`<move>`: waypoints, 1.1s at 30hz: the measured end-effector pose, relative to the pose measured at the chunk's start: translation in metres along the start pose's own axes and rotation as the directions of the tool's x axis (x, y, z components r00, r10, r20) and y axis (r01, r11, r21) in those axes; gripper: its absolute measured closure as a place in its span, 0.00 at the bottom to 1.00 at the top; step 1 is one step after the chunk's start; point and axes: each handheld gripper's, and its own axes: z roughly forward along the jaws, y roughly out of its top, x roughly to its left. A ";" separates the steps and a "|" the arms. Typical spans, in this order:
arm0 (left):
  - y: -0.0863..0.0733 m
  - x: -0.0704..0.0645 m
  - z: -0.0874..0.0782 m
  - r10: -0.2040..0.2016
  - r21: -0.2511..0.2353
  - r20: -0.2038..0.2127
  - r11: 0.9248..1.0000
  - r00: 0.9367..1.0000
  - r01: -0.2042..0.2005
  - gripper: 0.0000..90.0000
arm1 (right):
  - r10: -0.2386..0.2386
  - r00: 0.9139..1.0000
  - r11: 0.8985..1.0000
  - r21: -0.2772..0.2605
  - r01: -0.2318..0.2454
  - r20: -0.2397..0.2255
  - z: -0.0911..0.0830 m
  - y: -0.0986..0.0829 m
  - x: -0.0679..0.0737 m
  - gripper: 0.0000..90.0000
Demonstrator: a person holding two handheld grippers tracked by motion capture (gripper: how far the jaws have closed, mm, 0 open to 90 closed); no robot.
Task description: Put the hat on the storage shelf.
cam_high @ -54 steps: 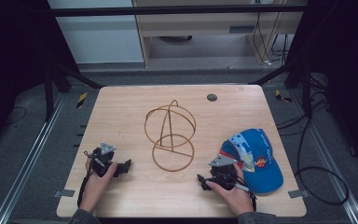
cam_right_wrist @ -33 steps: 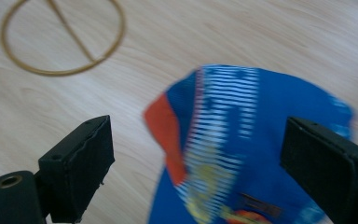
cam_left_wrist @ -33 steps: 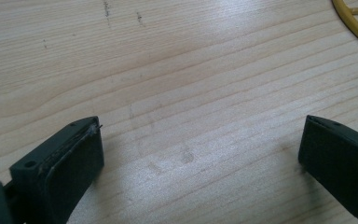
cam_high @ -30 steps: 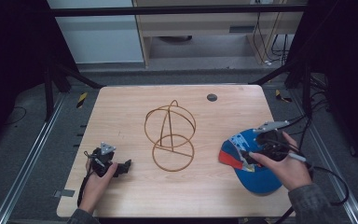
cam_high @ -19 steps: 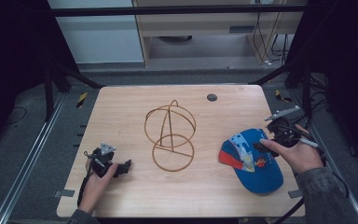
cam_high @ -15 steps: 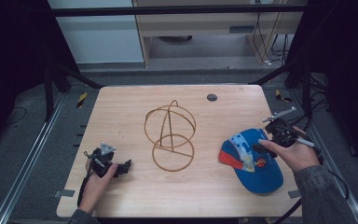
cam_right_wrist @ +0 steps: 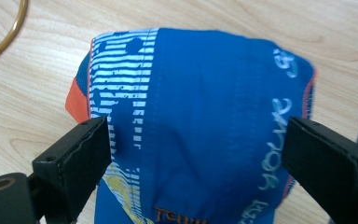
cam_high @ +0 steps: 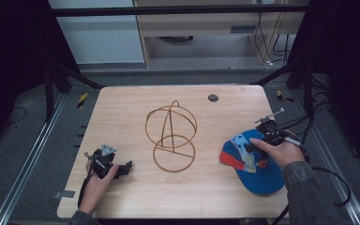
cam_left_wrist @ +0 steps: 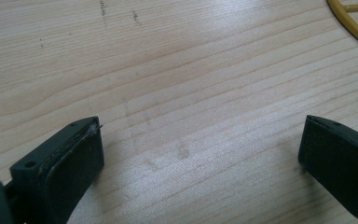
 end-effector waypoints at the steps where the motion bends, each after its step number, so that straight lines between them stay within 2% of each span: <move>1: 0.000 0.000 0.000 0.000 0.000 0.000 1.000 1.000 0.000 0.00 | 0.005 1.000 1.000 0.007 -0.005 -0.003 0.002 0.000 0.001 0.09; 5: 0.000 0.000 0.000 0.001 0.001 0.001 1.000 1.000 -0.001 0.00 | 0.002 1.000 1.000 0.022 -0.002 -0.001 0.007 -0.002 0.003 0.10; 8: 0.000 0.000 0.000 0.000 0.000 0.000 1.000 1.000 0.000 0.00 | -0.003 1.000 0.999 0.034 0.003 -0.001 0.009 -0.003 0.004 0.15; 14: 0.000 0.000 0.000 0.001 0.001 0.001 1.000 1.000 -0.001 0.00 | -0.011 1.000 0.999 0.053 0.010 0.005 0.012 -0.005 0.004 0.35; 20: 0.000 0.000 0.000 0.001 0.000 0.002 1.000 1.000 -0.001 0.00 | -0.023 1.000 0.998 0.064 0.024 -0.015 0.016 -0.006 0.004 0.62; 26: 0.000 0.000 0.000 0.001 0.001 0.002 1.000 1.000 -0.001 0.00 | -0.034 0.999 0.997 0.071 0.037 -0.034 0.015 -0.010 0.003 0.85; 30: 0.000 0.000 0.000 0.001 0.001 0.002 1.000 1.000 -0.001 0.00 | -0.035 0.998 0.997 0.064 0.038 -0.045 0.010 -0.012 -0.001 0.95; 33: 0.000 0.000 0.000 0.001 0.001 0.002 1.000 1.000 -0.001 0.00 | -0.045 0.997 0.997 0.061 0.048 -0.058 0.006 -0.012 -0.003 0.98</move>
